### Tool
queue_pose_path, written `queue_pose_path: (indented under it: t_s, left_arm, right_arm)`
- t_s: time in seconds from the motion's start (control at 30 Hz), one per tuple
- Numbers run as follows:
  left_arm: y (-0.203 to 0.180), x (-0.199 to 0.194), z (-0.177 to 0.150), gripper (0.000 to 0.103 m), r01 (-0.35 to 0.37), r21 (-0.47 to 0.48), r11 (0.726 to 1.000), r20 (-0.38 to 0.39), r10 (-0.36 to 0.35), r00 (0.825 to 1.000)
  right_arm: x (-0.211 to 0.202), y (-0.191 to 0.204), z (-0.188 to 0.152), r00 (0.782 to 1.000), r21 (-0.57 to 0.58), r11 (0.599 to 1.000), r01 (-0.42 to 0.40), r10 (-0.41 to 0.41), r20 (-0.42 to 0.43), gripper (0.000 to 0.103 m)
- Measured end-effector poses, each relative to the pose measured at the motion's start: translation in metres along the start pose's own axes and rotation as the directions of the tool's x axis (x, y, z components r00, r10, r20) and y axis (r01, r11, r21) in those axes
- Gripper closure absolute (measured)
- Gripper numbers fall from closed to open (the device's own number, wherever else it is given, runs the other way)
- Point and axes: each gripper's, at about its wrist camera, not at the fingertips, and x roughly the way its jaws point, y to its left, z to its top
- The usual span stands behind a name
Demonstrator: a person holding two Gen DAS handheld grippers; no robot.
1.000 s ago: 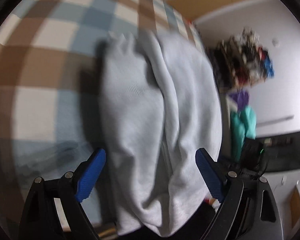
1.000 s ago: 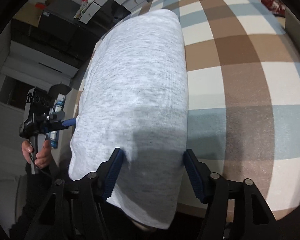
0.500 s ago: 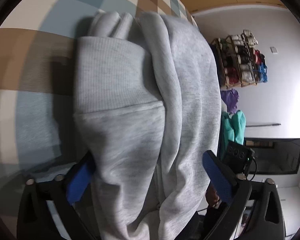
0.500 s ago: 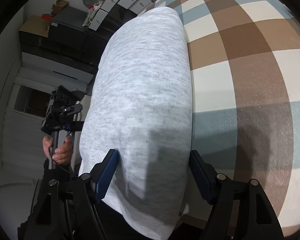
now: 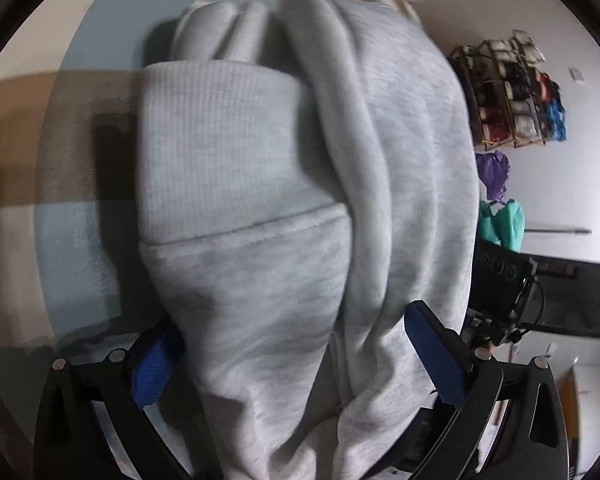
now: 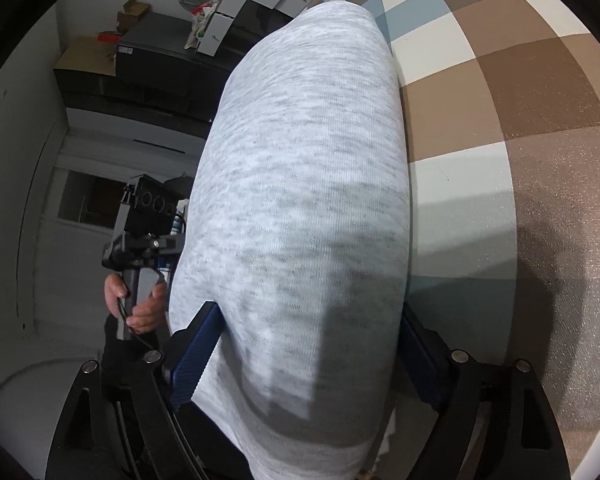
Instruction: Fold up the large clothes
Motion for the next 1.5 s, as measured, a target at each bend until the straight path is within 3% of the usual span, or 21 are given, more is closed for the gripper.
queue_pose_path:
  t_s: [0.13,0.33,0.4,0.47,0.6,0.7,0.8,0.9,0.97,1.0,1.07,1.13,1.33,1.5]
  left_arm:
    - [0.008,-0.006,-0.003,0.002,-0.020,-0.035,0.999,0.018,0.020,1.000]
    - [-0.011,0.006,-0.012,0.002,-0.064,0.052,0.997,0.026,0.062,0.998]
    - [-0.019,0.014,-0.014,0.009,-0.061,0.088,0.994,0.021,0.060,0.998]
    - [-0.021,0.015,-0.016,0.029,-0.069,0.117,0.991,0.019,0.067,0.998]
    - [-0.017,0.011,-0.025,0.043,-0.030,0.141,0.990,-0.002,0.030,1.000]
    - [-0.009,0.008,-0.031,0.043,-0.008,0.131,0.991,-0.017,0.010,1.000]
    - [0.003,0.005,-0.027,0.026,-0.008,0.125,0.992,-0.021,0.011,1.000]
    - [0.007,0.001,-0.025,0.025,0.005,0.113,0.994,-0.014,-0.004,1.000]
    - [-0.002,0.002,-0.028,0.041,-0.031,0.171,0.985,0.001,0.031,1.000]
    - [-0.005,0.002,-0.030,0.044,-0.043,0.187,0.981,0.012,0.042,0.999]
    - [-0.007,-0.003,-0.031,0.059,-0.033,0.194,0.980,0.017,0.031,0.999]
    - [-0.007,-0.010,-0.033,0.067,-0.021,0.191,0.981,0.023,0.016,1.000]
    - [-0.012,-0.005,-0.050,0.070,-0.014,0.233,0.972,-0.015,0.018,1.000]
    - [0.002,-0.007,-0.043,0.070,0.023,0.189,0.982,-0.010,-0.021,1.000]
  right_arm:
    - [-0.006,-0.001,-0.007,1.000,-0.005,1.000,0.013,-0.013,0.019,0.018]
    - [0.000,0.013,-0.014,0.997,-0.024,0.998,0.059,-0.058,0.044,0.021]
    - [-0.001,0.022,-0.018,0.995,-0.051,0.995,0.088,-0.085,0.061,0.025]
    - [0.000,0.030,-0.025,0.993,-0.063,0.992,0.106,-0.102,0.054,0.026]
    - [-0.005,0.043,-0.046,0.994,-0.116,0.987,0.113,-0.112,0.011,0.030]
    - [-0.006,0.040,-0.056,0.996,-0.088,0.993,0.080,-0.083,-0.022,0.030]
    - [-0.005,0.026,-0.048,1.000,-0.014,1.000,0.019,-0.020,-0.014,0.027]
    - [0.002,0.018,-0.038,1.000,0.022,1.000,-0.022,0.021,0.009,0.022]
    - [0.001,0.017,-0.038,0.999,0.023,0.999,-0.027,0.026,0.026,0.022]
    - [0.000,0.022,-0.039,0.999,0.014,1.000,-0.019,0.019,0.037,0.022]
    - [-0.004,0.032,-0.044,0.998,-0.030,0.999,0.014,-0.012,0.069,0.029]
    - [-0.011,0.045,-0.050,0.995,-0.069,0.997,0.019,-0.012,0.101,0.040]
    - [-0.024,0.063,-0.068,0.996,-0.137,0.991,0.007,0.006,0.090,0.043]
    - [-0.012,0.036,-0.051,0.998,-0.021,1.000,-0.011,0.012,0.061,0.035]
